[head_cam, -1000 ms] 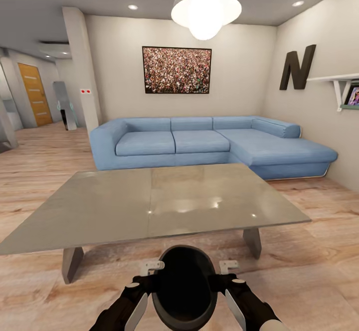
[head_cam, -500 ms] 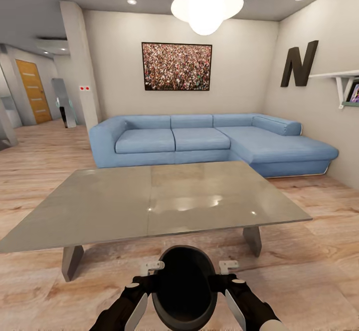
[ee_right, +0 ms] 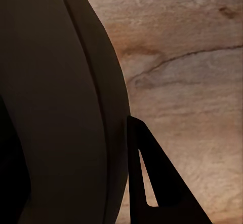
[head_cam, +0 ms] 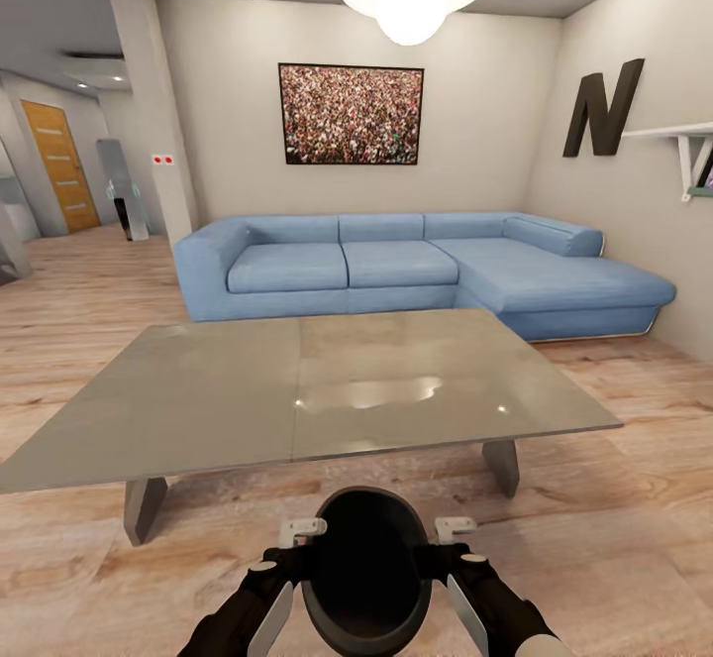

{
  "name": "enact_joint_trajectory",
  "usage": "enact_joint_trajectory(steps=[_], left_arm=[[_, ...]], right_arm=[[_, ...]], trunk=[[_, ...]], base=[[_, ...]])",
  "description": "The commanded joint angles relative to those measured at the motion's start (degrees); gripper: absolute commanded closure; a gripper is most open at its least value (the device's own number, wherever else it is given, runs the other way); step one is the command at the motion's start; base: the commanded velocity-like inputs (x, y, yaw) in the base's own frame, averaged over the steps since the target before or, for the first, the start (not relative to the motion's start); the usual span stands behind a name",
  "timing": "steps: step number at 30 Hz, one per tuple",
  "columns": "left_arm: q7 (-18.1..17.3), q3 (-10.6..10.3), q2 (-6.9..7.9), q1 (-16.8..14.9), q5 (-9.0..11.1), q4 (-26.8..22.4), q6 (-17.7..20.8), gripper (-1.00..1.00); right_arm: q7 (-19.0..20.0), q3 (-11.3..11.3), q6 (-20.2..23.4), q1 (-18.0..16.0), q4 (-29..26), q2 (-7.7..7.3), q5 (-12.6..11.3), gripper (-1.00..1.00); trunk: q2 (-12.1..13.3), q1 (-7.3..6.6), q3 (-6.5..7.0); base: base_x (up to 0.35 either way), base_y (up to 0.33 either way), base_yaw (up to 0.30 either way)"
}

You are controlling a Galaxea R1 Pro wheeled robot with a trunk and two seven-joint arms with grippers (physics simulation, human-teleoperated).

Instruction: Place each of the two pumpkins and all three candles from the living room inside a cabinet in the living room (use any cabinet), then make sure every cabinet is closed, and position the cauldron so it is next to a table in the living room.

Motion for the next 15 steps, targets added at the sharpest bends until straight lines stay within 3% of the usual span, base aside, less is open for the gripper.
enact_joint_trajectory(steps=[1,15], left_arm=[[0.6,-0.2,0.09,0.0,-0.3,0.0,0.4,1.00],[0.6,-0.2,0.09,0.0,-0.3,-0.5,0.4,1.00]], right_arm=[[-0.2,0.4,0.3,0.0,-0.8,-0.03,-0.8,1.00],[-0.2,0.4,0.3,0.0,-0.8,-0.03,-0.8,1.00]], trunk=[[0.0,-0.02,-0.06],[-0.1,0.06,-0.72]], base=[[0.000,0.000,0.000],[0.000,0.000,0.000]])
